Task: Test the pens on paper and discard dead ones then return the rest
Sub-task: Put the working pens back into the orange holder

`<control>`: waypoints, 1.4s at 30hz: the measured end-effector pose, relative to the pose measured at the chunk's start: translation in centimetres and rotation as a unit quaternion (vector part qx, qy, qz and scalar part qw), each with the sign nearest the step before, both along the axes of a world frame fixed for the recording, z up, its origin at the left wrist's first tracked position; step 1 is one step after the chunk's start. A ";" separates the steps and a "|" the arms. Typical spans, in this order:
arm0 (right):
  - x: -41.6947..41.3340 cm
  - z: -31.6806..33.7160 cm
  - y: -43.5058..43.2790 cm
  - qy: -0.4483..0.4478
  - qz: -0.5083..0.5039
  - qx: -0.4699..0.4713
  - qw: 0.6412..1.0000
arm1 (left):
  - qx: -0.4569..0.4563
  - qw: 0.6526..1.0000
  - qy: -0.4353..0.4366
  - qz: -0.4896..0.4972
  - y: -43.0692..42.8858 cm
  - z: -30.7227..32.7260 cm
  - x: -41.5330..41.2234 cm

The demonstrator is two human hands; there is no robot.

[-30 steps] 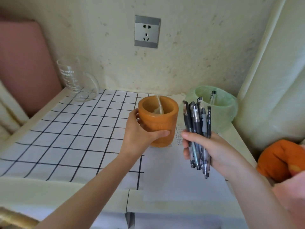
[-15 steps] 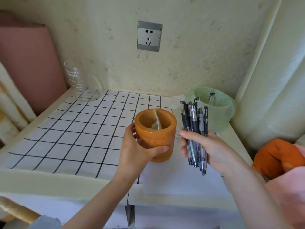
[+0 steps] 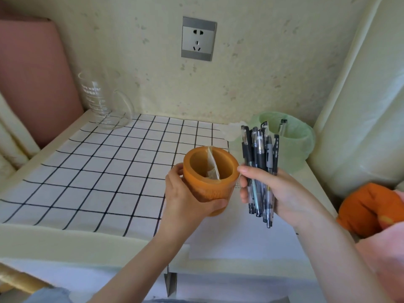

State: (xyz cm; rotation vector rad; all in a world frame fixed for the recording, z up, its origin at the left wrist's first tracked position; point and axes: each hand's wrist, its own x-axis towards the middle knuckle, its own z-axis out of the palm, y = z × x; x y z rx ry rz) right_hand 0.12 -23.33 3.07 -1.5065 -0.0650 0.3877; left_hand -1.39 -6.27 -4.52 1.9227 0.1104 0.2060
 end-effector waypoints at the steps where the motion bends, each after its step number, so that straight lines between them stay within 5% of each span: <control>1: 0.0 0.1 0.0 0.002 -0.001 0.001 1.000 | 0.010 1.000 0.017 -0.016 0.1 0.3 0.0; 5: -0.3 0.5 0.2 0.013 0.002 0.016 1.000 | 0.043 0.996 0.038 -0.062 1.0 3.0 -0.5; 11: -0.8 2.1 2.2 0.047 0.000 0.110 0.993 | -0.145 0.982 -0.088 -0.081 0.8 8.2 -1.3; 18: -1.0 3.3 6.0 0.044 -0.104 0.176 0.978 | -0.280 0.951 -0.024 -0.129 -1.1 8.5 -1.1; 23: -0.6 3.4 7.2 -0.050 -0.129 0.037 0.990 | -0.272 0.944 0.030 -0.183 -0.4 8.3 -0.5; 29: 0.4 3.0 7.6 -0.054 -0.099 -0.129 0.985 | -0.212 0.939 0.098 -0.253 1.3 8.1 -0.2; 34: 0.2 3.7 7.7 -0.085 -0.085 -0.205 0.971 | -0.185 0.932 0.110 -0.292 3.0 9.1 -0.1; 42: 0.2 3.7 6.9 -0.092 -0.002 -0.204 0.975 | -0.227 0.907 0.124 -0.334 3.4 9.3 -0.3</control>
